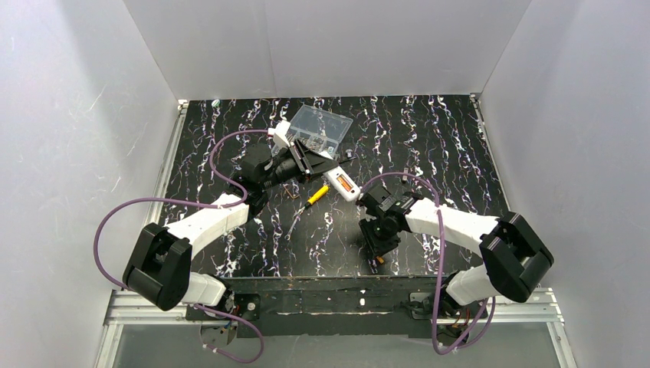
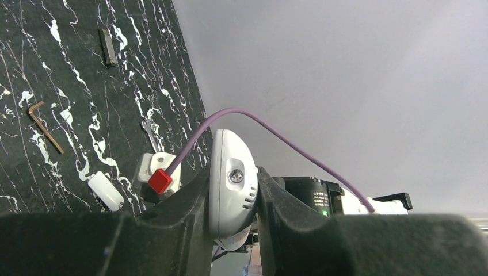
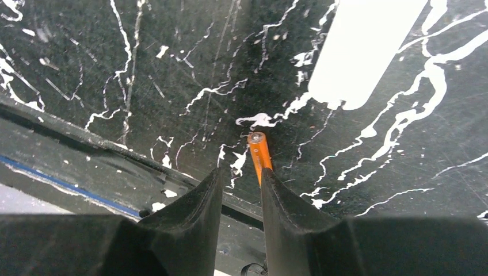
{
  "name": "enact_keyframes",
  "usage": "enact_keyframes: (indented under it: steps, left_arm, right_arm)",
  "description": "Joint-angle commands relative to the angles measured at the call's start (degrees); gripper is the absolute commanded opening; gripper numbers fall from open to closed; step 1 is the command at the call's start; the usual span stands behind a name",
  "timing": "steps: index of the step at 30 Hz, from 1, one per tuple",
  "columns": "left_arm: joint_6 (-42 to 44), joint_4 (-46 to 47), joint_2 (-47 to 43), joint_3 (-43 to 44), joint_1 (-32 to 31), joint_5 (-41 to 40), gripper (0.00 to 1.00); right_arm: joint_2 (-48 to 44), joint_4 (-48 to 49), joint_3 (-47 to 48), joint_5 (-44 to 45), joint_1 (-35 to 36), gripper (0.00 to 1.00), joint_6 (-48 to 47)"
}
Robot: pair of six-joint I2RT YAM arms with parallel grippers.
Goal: Load the batteries into the remote control
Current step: Pick up the battery from the center of the board, then load the battery into the remote control.
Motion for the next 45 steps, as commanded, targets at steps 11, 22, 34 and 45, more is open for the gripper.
enact_keyframes:
  steps: [11, 22, 34, 45]
  left_arm:
    - [0.33, 4.3, -1.19, 1.86, 0.11, 2.02, 0.0]
    - [0.63, 4.17, -1.63, 1.6, 0.12, 2.0, 0.0]
    - [-0.88, 9.93, -0.5, 1.32, 0.12, 1.88, 0.0]
    - [-1.12, 9.32, 0.73, 3.6, 0.12, 4.17, 0.0]
  right_arm:
    - [3.56, -0.38, 1.33, 4.81, 0.86, 0.34, 2.02]
    - [4.34, -0.39, 2.71, 2.96, 1.33, 0.01, 0.68]
    - [-14.93, -6.02, 12.36, 14.47, -4.79, 0.01, -3.53]
    - [-35.31, 21.6, 7.02, -11.2, -8.63, 0.01, -24.44]
